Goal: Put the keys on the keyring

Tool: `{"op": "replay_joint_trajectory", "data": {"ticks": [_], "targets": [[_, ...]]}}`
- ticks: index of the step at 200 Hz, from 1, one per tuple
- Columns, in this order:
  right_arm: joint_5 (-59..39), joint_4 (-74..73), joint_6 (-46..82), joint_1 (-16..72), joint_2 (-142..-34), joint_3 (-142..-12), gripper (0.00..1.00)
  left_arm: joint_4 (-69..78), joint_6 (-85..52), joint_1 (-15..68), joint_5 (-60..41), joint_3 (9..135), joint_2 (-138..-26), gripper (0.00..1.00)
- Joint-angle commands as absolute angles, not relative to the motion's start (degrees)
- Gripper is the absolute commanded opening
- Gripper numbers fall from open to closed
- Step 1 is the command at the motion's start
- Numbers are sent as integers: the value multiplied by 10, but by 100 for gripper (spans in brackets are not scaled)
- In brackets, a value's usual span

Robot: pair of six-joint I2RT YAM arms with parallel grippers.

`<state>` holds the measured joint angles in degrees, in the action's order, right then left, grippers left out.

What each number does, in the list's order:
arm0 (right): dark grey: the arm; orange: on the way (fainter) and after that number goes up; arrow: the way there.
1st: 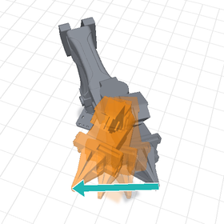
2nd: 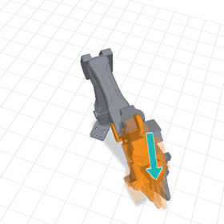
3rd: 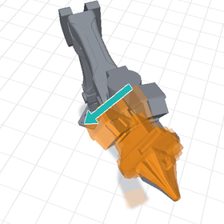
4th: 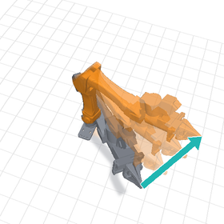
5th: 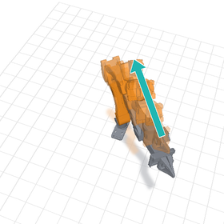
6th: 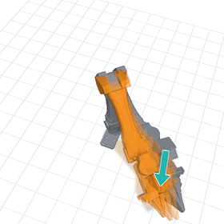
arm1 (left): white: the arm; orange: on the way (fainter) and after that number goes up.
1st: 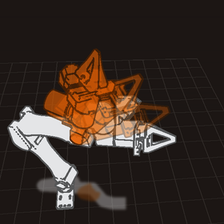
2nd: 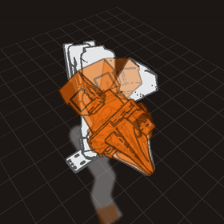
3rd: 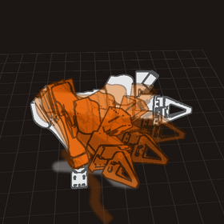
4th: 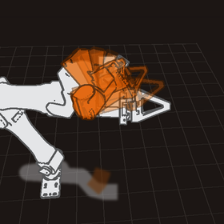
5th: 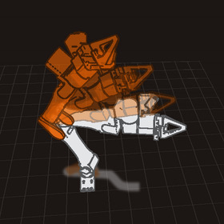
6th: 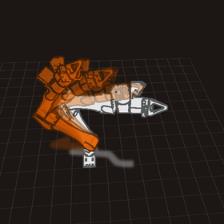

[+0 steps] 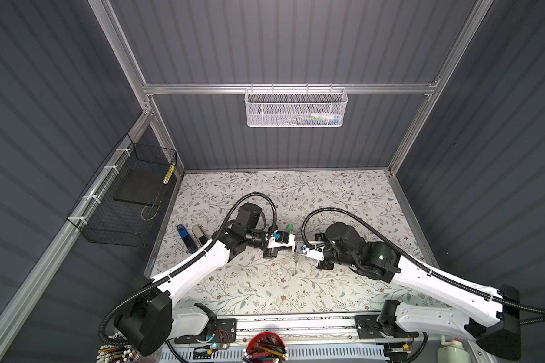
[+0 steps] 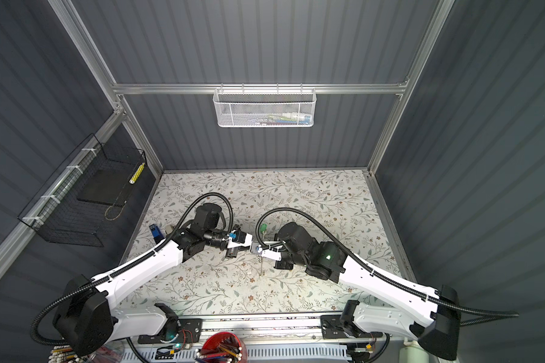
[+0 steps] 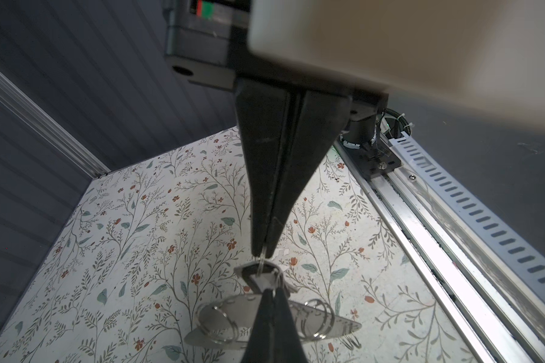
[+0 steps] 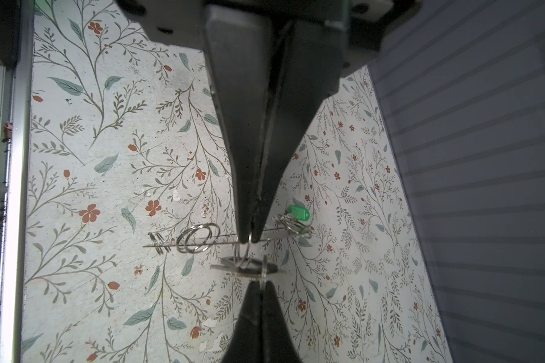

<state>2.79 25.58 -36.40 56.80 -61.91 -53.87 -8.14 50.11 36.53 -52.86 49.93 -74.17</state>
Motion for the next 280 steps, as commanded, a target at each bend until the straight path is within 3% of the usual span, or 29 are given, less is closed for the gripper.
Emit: {"op": "replay_joint_trajectory", "data": {"ticks": [1,141,280], "targets": [[4,191,-377,584,-620,-538,0,-94,490,374,-521,506,-752,0],[72,195,-414,622,-609,-506,0,-26,416,342,-559,490,-742,0],[141,172,-403,600,-558,-460,0,-98,461,341,-597,503,-745,0]]}}
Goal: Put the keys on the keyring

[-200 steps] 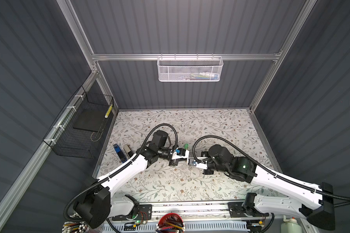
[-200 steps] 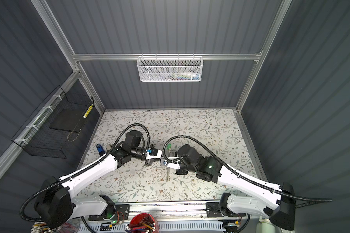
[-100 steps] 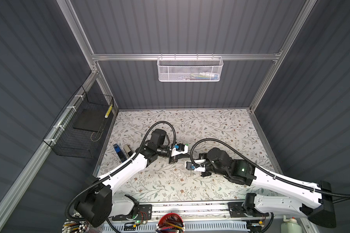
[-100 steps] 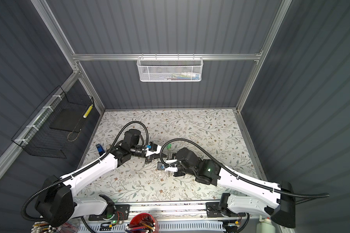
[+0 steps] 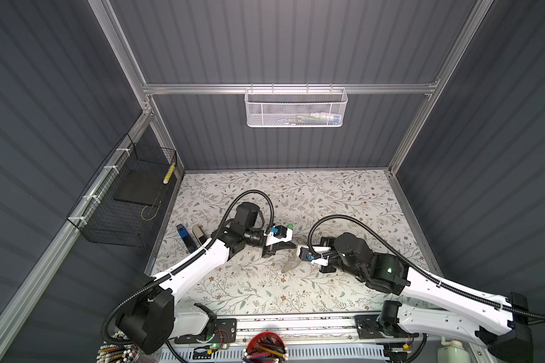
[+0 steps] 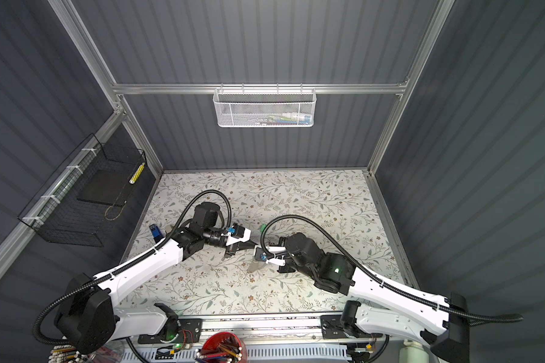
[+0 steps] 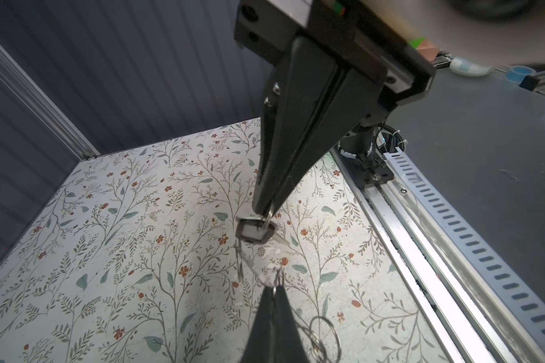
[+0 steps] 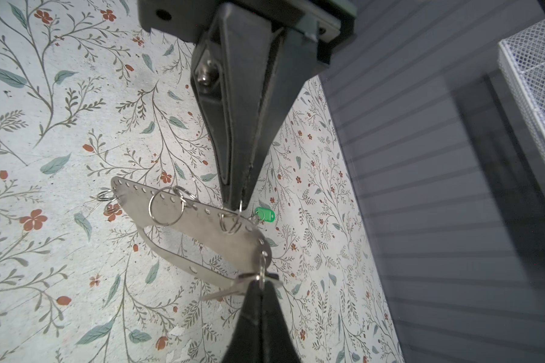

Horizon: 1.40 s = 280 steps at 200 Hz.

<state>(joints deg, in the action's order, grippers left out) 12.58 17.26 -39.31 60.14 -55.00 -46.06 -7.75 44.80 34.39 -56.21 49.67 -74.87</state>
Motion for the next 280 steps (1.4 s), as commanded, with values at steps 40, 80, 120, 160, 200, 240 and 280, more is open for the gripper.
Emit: {"op": "replay_joint_trajectory", "data": {"ticks": [40,80,120,160,200,240,280], "targets": [[117,172,-415,601,-574,-472,0,-112,464,343,-612,513,-754,0],[97,162,-417,602,-576,-473,0,-113,462,343,-614,518,-763,0],[84,158,-416,603,-587,-480,0,-112,462,343,-614,522,-772,0],[76,159,-420,608,-601,-483,0,-108,459,343,-611,522,-771,0],[81,152,-420,613,-592,-479,0,-102,452,343,-605,520,-772,0],[98,146,-414,613,-579,-471,0,-103,450,343,-602,520,-776,0],[90,151,-417,615,-580,-470,0,-100,447,343,-600,521,-775,0]]}}
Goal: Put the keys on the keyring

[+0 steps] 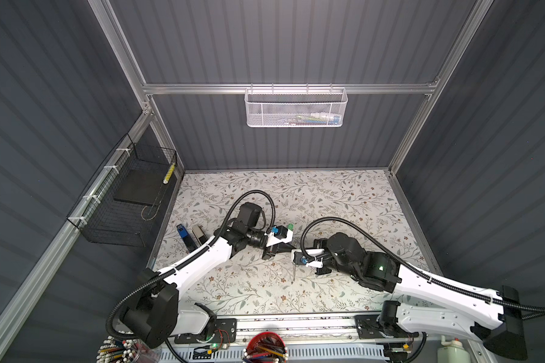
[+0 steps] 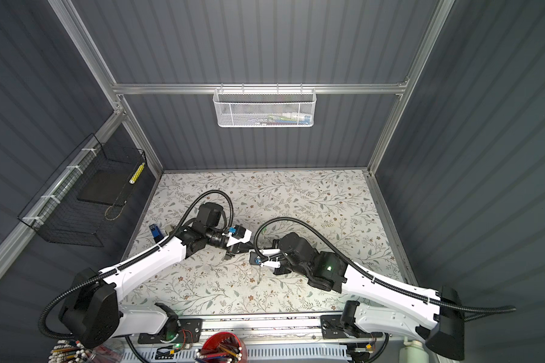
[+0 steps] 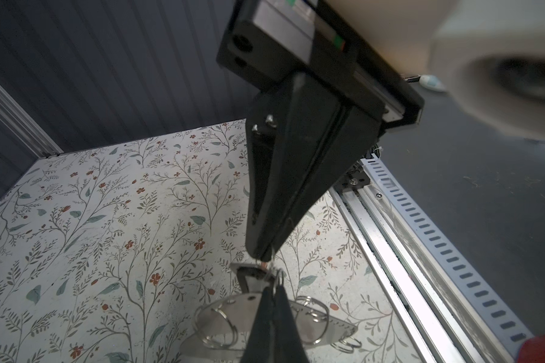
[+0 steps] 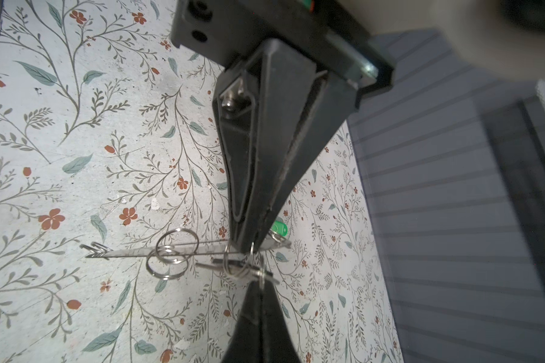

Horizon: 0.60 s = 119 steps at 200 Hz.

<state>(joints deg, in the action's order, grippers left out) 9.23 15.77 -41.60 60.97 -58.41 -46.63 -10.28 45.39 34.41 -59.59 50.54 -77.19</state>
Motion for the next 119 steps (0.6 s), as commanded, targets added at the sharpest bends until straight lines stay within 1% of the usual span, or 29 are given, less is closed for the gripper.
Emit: {"op": "replay_joint_trajectory", "data": {"ticks": [1,39,119], "targets": [[90,151,-418,615,-580,-470,0,-99,447,343,-600,521,-775,0],[105,164,-425,626,-596,-470,0,-79,428,343,-600,517,-771,0],[123,164,-436,637,-579,-449,0,-53,402,339,-602,510,-767,0]]}}
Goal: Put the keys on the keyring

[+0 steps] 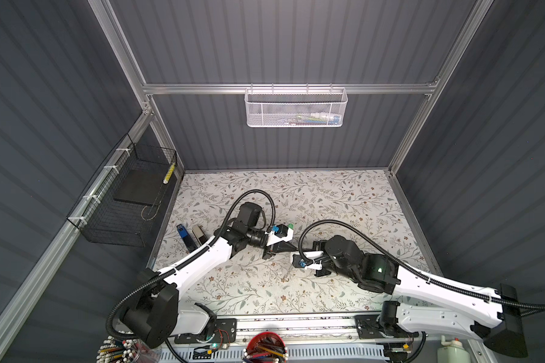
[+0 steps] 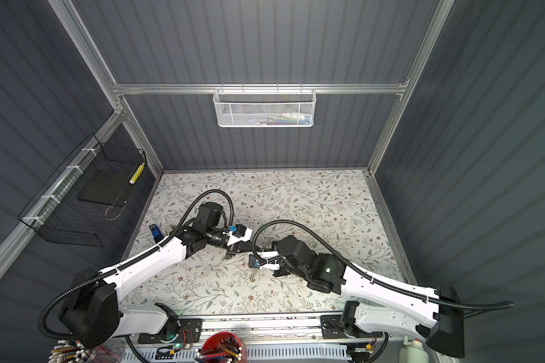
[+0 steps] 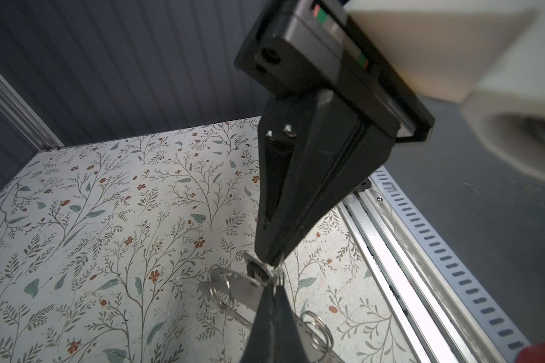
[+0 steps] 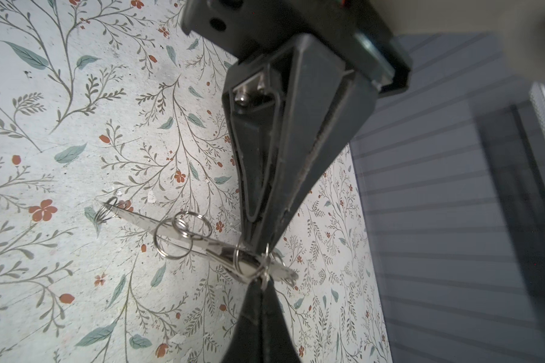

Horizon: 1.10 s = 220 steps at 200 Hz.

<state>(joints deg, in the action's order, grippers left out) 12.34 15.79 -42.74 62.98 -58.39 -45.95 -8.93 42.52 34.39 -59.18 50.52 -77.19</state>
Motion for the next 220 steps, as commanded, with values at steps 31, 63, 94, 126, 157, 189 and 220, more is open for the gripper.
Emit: {"op": "replay_joint_trajectory", "data": {"ticks": [31,63,94,126,157,189,220], "targets": [[141,165,-442,648,-585,-447,0,-40,390,337,-602,507,-764,0],[158,153,-449,653,-583,-436,0,-36,385,334,-602,505,-760,0],[162,147,-446,653,-587,-435,0,-11,367,334,-598,498,-758,0],[160,115,-430,653,-605,-436,0,81,297,334,-590,473,-754,0],[200,100,-395,653,-636,-451,8,165,236,334,-581,454,-749,0],[219,81,-352,652,-612,-447,28,172,230,333,-572,453,-741,0],[109,92,-256,604,-536,-410,39,196,204,330,-571,450,-746,0]]}}
